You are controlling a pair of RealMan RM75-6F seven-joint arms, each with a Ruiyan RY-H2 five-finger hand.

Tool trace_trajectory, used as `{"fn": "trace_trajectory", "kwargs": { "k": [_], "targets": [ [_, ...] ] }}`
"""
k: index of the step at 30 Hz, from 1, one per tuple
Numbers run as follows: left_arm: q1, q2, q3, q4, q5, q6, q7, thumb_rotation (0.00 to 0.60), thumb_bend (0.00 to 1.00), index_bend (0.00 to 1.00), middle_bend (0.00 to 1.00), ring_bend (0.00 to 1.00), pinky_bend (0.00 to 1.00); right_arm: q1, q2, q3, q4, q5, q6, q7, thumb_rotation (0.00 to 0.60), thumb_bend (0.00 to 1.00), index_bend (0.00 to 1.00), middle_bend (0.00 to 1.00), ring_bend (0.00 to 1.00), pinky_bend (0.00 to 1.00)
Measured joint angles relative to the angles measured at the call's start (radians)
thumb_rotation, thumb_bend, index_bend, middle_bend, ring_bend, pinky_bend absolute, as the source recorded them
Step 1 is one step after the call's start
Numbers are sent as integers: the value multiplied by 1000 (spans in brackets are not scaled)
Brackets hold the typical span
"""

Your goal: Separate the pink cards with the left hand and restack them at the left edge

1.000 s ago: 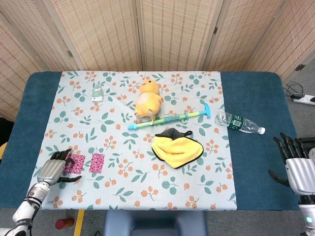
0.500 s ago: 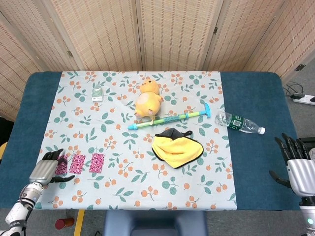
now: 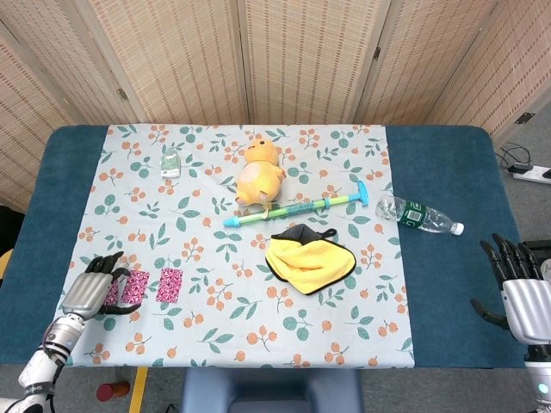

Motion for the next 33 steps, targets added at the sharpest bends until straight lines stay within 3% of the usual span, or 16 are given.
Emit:
{"fn": "trace_trajectory", "kwargs": {
  "k": [7,20,33],
  "targets": [
    [-46,-9,-19,-27,21,-24,22,530,154,259,0,0,0,-5,-1,-1,8,-1,5,11,600,230,0,0,0,0],
    [-126,-60,-48,-53,-74,-126,147,525,159,255,0,0,0,-5,-6,-1,34,6,-3,38,600,231,0,0,0,0],
    [-147,-110,-43,-24,-117,-121,214,554,167,271,0,0,0,-10,-12,-3,51,12,-4,54,600,230,0,0,0,0]
  ]
}}
